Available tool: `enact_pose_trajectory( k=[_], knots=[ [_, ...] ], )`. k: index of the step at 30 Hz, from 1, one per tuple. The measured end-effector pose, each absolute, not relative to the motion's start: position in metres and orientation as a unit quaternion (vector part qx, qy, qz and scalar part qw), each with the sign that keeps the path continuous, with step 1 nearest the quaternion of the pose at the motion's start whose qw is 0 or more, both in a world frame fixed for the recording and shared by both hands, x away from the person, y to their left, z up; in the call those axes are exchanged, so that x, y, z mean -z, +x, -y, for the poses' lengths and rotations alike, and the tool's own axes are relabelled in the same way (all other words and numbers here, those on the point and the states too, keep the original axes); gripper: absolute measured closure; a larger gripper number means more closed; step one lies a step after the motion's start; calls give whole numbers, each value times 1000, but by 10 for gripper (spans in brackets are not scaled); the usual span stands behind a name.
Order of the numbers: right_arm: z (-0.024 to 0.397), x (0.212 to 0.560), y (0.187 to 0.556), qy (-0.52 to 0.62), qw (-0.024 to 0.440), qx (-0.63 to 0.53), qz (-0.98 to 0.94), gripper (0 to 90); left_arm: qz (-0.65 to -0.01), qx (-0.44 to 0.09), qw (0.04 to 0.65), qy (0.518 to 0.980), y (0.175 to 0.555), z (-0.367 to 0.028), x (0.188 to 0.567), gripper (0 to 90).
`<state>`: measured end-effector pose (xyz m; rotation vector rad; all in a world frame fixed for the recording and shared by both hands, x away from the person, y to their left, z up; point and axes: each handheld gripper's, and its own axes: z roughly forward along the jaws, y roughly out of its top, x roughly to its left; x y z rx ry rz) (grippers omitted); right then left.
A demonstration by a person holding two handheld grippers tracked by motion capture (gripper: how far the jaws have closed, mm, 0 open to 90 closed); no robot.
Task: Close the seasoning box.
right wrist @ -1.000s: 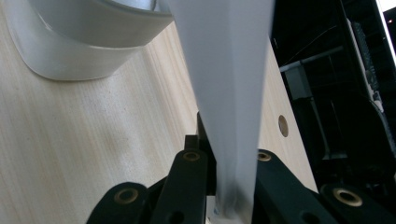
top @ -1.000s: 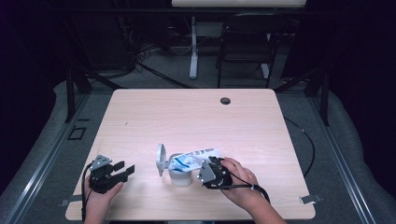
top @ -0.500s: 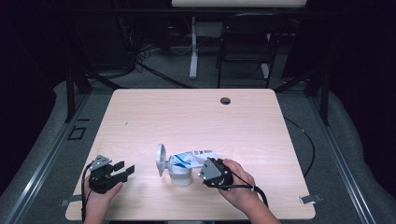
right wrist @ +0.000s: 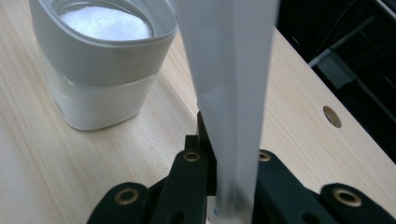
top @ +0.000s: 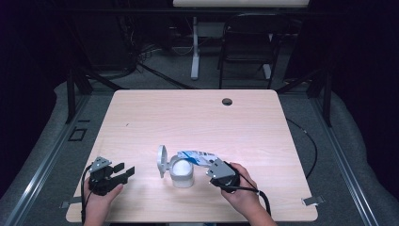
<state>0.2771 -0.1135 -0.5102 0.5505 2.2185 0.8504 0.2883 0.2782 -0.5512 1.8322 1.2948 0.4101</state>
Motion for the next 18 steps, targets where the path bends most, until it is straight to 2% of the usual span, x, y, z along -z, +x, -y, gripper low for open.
enact_pose_trajectory(
  k=[18],
  knots=[
    [127, 511, 285, 261, 323, -366, -833, 893, -516, -160, 415, 732, 288, -278, 552, 482]
  ],
)
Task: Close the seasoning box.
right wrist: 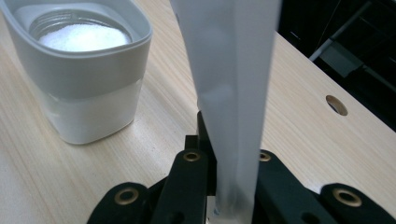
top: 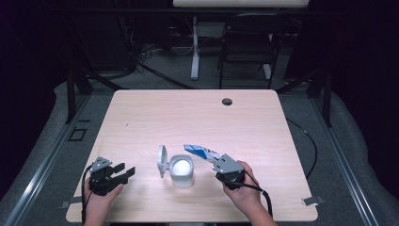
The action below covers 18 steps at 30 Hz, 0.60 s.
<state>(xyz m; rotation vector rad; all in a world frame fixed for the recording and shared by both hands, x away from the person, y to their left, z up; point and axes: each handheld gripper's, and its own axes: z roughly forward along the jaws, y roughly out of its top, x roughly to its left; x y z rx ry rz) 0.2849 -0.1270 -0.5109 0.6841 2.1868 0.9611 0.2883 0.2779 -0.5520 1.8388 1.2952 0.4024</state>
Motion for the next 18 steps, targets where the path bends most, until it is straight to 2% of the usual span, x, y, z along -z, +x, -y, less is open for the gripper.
enact_pose_trajectory(
  k=[18],
  knots=[
    [156, 518, 301, 354, 295, -395, -795, 894, -518, -163, 414, 731, 289, -279, 553, 483]
  ],
)
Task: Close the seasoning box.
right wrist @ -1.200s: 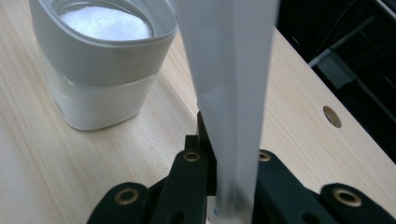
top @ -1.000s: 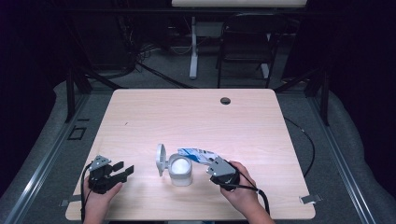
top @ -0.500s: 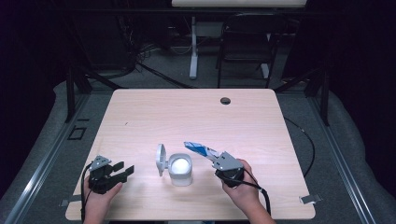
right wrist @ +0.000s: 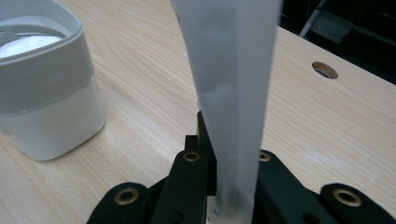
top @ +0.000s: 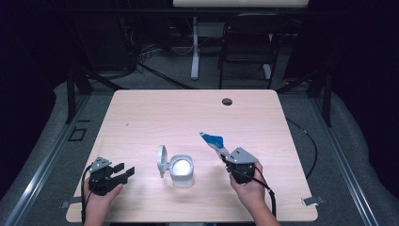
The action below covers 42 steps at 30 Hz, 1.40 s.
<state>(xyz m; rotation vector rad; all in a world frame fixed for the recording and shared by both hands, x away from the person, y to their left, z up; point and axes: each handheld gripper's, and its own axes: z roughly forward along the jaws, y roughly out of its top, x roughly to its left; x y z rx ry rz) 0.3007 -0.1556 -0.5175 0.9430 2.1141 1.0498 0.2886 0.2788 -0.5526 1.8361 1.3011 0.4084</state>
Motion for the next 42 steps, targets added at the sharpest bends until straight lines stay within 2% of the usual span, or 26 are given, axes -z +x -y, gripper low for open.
enact_pose_trajectory(
  k=[24, 42],
  knots=[
    [184, 538, 324, 423, 282, -383, -771, 894, -516, -163, 417, 730, 288, -278, 552, 483],
    [186, 546, 333, 437, 275, -375, -770, 892, -516, -164, 416, 731, 289, -278, 552, 483]
  ],
)
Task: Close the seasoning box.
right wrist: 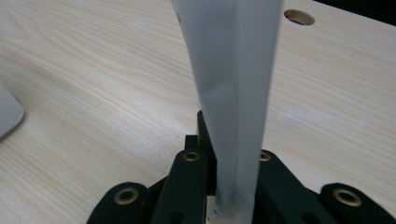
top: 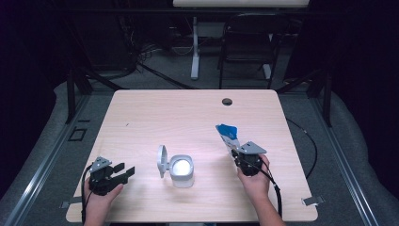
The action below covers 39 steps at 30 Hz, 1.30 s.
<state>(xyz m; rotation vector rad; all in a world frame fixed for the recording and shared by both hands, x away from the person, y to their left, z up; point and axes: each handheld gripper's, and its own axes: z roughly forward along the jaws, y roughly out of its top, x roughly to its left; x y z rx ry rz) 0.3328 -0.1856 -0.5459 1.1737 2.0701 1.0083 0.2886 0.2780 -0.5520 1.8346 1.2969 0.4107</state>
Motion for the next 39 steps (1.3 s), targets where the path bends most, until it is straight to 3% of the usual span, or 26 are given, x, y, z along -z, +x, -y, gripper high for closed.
enact_pose_trajectory(
  k=[25, 39],
  knots=[
    [198, 564, 336, 454, 264, -385, -759, 882, -514, -160, 411, 735, 290, -275, 556, 483],
    [209, 568, 329, 461, 272, -381, -754, 735, -514, -157, 408, 738, 289, -275, 556, 483]
  ],
)
